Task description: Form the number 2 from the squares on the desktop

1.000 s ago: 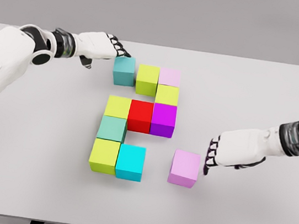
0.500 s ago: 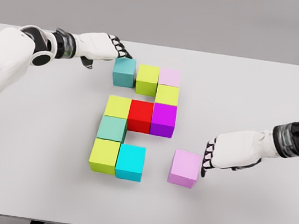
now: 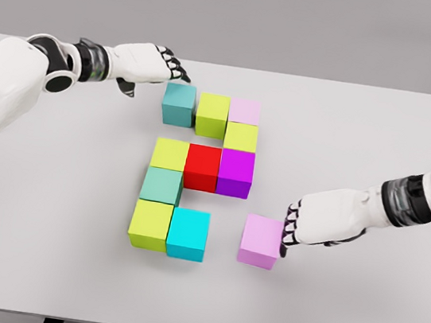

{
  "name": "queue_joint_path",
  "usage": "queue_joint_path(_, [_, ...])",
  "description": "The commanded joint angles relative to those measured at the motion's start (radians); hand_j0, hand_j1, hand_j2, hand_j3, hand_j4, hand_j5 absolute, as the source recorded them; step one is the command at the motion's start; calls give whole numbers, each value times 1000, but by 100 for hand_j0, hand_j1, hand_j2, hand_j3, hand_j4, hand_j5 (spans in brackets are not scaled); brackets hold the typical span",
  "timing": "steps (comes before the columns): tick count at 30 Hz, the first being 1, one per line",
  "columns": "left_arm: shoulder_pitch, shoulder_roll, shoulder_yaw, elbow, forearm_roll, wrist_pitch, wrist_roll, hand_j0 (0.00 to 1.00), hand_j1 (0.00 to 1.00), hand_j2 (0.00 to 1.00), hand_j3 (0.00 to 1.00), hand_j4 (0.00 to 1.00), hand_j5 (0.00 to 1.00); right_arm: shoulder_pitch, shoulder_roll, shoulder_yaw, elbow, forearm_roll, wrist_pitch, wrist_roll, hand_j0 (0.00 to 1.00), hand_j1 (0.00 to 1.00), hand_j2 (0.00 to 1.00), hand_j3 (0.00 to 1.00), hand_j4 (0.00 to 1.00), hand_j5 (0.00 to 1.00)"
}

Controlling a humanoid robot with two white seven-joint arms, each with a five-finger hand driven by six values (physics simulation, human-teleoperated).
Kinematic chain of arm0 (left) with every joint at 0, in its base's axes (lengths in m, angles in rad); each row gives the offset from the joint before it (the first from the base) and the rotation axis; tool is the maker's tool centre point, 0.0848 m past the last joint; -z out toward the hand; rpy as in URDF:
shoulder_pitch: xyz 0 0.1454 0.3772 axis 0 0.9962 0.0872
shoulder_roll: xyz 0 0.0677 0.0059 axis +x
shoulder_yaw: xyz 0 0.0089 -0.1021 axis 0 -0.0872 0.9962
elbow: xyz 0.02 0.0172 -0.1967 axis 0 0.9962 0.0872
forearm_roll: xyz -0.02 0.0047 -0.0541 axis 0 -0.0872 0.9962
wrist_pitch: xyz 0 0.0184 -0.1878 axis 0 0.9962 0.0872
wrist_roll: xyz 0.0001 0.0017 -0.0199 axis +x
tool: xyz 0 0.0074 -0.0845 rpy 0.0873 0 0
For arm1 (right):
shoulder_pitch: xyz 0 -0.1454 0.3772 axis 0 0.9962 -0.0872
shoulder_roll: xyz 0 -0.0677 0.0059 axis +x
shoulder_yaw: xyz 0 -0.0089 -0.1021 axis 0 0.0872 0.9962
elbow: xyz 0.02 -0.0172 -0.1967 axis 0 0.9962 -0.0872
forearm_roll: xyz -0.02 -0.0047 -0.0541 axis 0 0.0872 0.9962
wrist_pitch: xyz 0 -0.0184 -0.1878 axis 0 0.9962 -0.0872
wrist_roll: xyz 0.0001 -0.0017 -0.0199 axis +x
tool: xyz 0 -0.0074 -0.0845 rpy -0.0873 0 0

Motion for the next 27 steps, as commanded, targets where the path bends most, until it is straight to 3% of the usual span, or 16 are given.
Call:
queue_joint_path(1, [0, 3, 15, 4, 16, 1, 0, 100, 100, 100, 100, 100, 100, 0, 6, -1, 0, -4, 2, -1, 76, 76, 76, 76, 76, 76])
queue_joint_path(11, [5, 67, 43, 33, 20, 1, 2, 100, 100, 100, 100, 100, 100, 0, 30, -2, 0, -1, 2, 2, 76, 76, 76, 76, 76, 76])
queue_joint_path(27, [26, 61, 34, 33, 7, 1, 0, 92, 92, 92, 92, 92, 92, 0, 70, -4, 0, -4, 2, 4, 76, 76, 76, 76, 76, 76])
